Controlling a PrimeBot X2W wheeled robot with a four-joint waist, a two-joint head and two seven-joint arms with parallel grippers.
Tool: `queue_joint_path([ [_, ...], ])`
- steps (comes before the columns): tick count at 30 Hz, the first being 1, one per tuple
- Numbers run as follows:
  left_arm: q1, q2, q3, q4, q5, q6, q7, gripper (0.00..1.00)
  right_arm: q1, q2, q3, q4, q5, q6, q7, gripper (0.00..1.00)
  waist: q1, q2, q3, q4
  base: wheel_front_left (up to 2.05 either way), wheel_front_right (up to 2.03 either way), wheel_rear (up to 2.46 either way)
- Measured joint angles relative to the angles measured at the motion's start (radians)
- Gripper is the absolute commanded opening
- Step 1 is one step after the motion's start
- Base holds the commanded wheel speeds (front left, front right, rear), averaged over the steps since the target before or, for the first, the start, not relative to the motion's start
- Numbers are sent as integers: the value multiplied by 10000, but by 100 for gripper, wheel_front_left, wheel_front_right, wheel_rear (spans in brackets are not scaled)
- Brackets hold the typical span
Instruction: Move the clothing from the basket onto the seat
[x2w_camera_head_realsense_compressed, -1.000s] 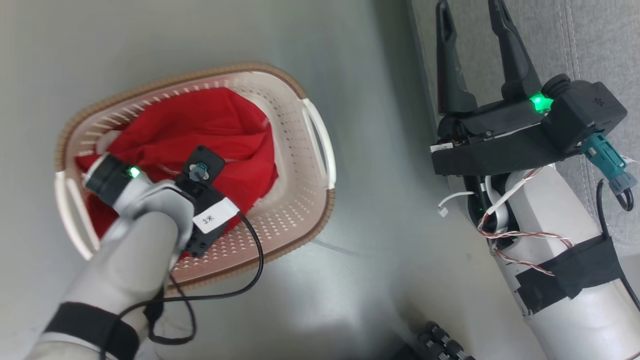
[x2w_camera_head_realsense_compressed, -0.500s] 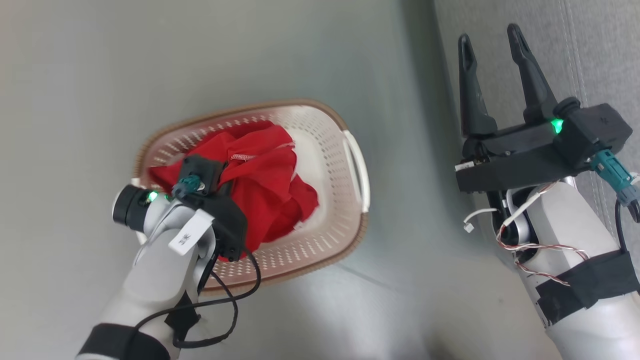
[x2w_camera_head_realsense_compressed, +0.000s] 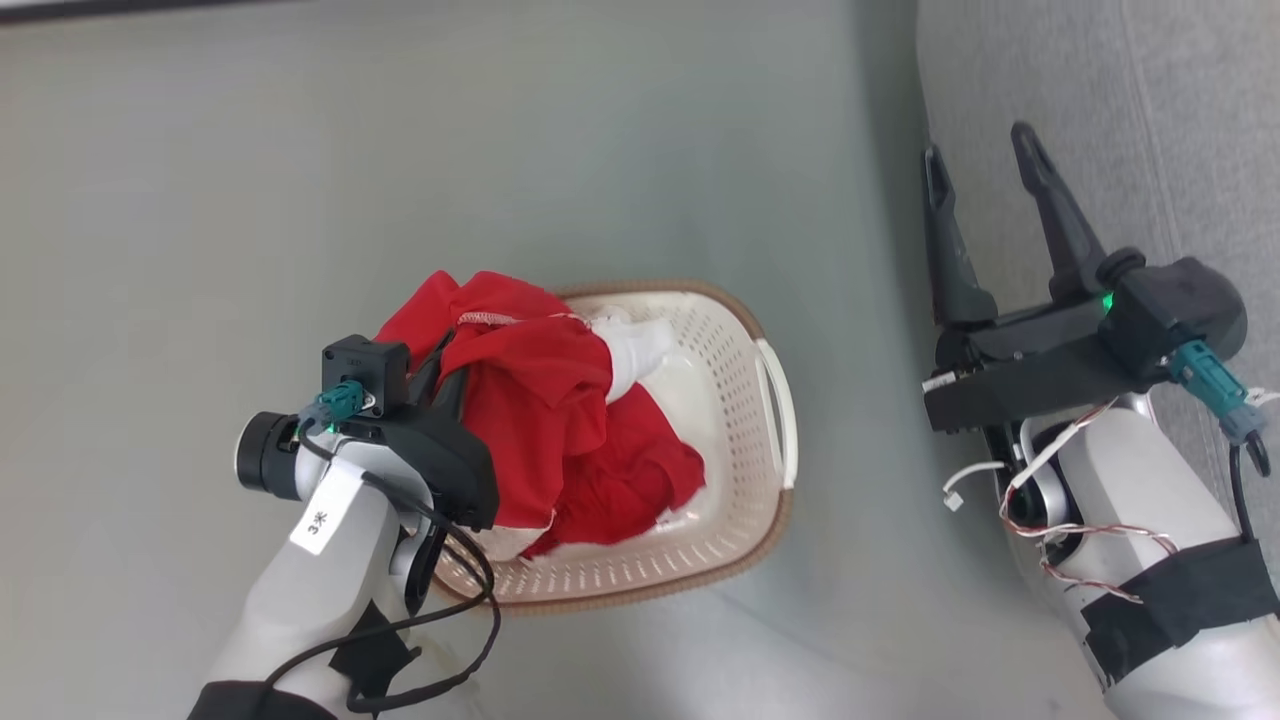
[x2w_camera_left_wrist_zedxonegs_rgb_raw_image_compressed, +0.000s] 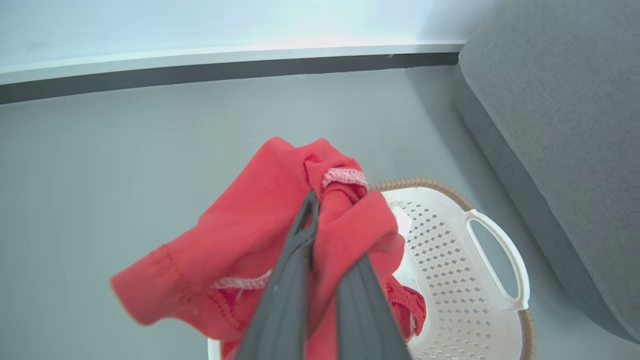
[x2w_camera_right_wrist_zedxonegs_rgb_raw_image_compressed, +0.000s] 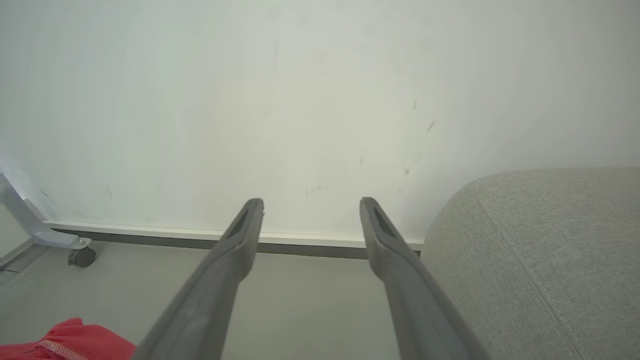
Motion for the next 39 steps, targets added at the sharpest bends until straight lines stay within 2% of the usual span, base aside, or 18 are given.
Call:
queue_joint_path([
  [16, 607, -6, 290, -1866, -255, -253, -148, 0, 915, -104, 142, 713, 353, 253, 94, 100, 1, 1, -1873, 539, 0, 0, 0],
  [34, 1905, 184, 242, -4550, 130, -247, -150, 0, 2185, -35, 456, 1045, 619, 485, 268, 100, 1, 0, -3711, 386, 0, 0, 0],
  [39, 2243, 192, 244, -5143, 182, -117, -151, 0, 2584, -35, 533, 1047, 702, 527, 326, 100, 1, 0, -4151, 308, 0, 0, 0],
])
